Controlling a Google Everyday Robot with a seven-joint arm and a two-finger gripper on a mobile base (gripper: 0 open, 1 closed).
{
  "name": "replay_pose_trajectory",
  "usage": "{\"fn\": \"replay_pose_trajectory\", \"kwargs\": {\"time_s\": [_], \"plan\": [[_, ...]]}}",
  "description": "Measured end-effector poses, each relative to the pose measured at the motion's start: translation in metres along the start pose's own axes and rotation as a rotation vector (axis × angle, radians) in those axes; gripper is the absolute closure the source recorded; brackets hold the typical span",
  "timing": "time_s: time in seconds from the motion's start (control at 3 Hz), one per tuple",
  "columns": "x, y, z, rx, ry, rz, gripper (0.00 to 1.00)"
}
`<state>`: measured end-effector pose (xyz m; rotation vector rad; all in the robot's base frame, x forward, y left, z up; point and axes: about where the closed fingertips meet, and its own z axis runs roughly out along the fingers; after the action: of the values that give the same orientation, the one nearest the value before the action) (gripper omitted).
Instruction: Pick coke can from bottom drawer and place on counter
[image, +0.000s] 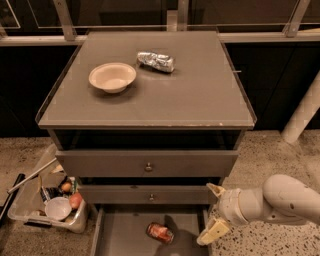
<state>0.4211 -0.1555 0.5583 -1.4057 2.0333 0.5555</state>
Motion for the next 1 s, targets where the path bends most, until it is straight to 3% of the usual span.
{"fn": "replay_pose_trajectory", "kwargs": {"time_s": [0.67,1.0], "plan": [[0.05,0.009,0.049,0.06,-0.07,-0.028,0.0],[0.084,0.013,0.088,0.07,-0.118,-0.006,0.0]]}}
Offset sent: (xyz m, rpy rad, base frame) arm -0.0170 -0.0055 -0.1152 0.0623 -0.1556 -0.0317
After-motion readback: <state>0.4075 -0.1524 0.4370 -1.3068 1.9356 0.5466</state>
